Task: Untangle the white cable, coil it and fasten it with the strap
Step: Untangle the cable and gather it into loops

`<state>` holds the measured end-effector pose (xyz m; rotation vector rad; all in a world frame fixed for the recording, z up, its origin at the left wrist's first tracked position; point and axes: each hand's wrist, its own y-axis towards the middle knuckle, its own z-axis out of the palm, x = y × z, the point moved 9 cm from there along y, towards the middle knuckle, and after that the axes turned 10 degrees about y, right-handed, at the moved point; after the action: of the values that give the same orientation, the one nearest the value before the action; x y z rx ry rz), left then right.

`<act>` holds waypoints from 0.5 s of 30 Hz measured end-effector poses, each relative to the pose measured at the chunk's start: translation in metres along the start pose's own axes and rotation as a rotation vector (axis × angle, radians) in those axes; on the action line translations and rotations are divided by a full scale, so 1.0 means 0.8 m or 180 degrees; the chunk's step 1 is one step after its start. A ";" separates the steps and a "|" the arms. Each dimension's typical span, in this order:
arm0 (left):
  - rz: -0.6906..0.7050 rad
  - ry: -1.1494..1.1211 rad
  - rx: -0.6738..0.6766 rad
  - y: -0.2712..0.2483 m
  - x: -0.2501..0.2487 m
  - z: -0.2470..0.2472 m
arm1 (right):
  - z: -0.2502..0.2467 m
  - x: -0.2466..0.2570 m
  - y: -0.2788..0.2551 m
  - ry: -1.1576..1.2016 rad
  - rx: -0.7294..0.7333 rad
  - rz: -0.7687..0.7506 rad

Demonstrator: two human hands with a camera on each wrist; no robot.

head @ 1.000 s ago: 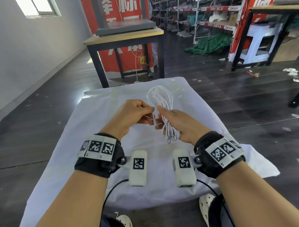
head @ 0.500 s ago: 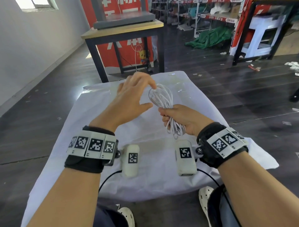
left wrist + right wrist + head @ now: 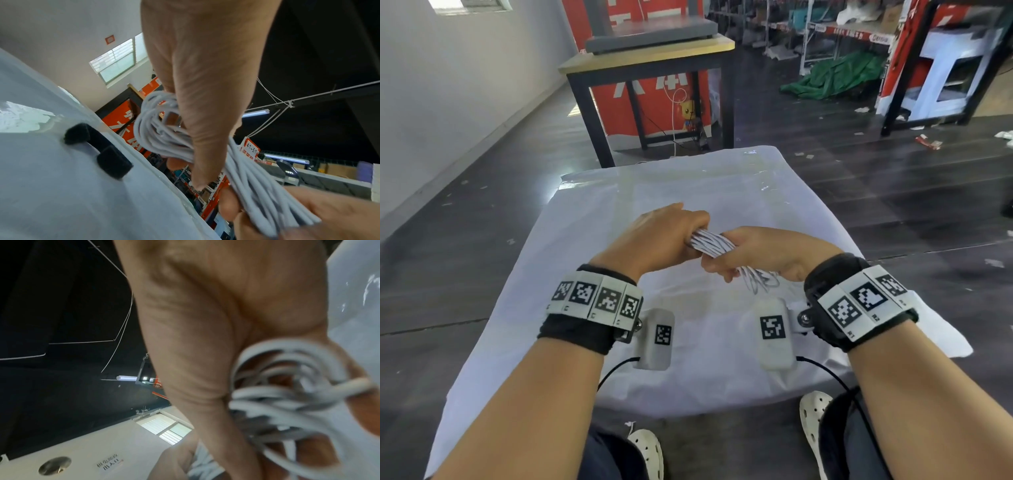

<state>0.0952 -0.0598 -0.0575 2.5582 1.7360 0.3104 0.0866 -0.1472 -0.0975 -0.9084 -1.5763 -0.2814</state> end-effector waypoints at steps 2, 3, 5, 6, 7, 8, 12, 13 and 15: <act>-0.0154 0.0064 -0.0024 -0.002 0.013 -0.001 | -0.003 0.000 0.000 -0.0221 -0.0056 -0.0022; -0.0193 0.0070 -0.0005 -0.004 0.018 0.000 | -0.003 -0.001 0.001 -0.0203 -0.0076 -0.0010; -0.0226 0.0027 0.0080 -0.006 0.023 0.003 | 0.002 -0.004 0.004 0.0042 -0.0076 -0.0002; -0.0231 0.0032 0.0121 -0.006 0.024 0.004 | 0.005 -0.005 0.005 0.0162 -0.0071 -0.0007; -0.0247 0.0044 0.0157 -0.007 0.026 0.004 | 0.008 -0.005 0.006 0.0230 -0.0066 -0.0015; -0.0269 0.0052 0.0190 -0.008 0.029 0.003 | 0.010 -0.002 0.006 0.0238 -0.0055 -0.0031; -0.0407 -0.0089 0.0278 -0.009 0.034 0.006 | 0.012 0.006 0.008 -0.0063 -0.0067 -0.0117; -0.0416 -0.0193 0.0330 -0.009 0.033 0.010 | 0.011 0.004 0.009 -0.0206 -0.0108 -0.0107; -0.0393 -0.0340 0.0452 -0.010 0.028 0.018 | 0.009 0.002 0.011 -0.0447 -0.0187 -0.0088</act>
<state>0.0988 -0.0350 -0.0695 2.4918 1.9298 0.0465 0.0876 -0.1360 -0.1003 -0.9697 -1.7184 -0.2899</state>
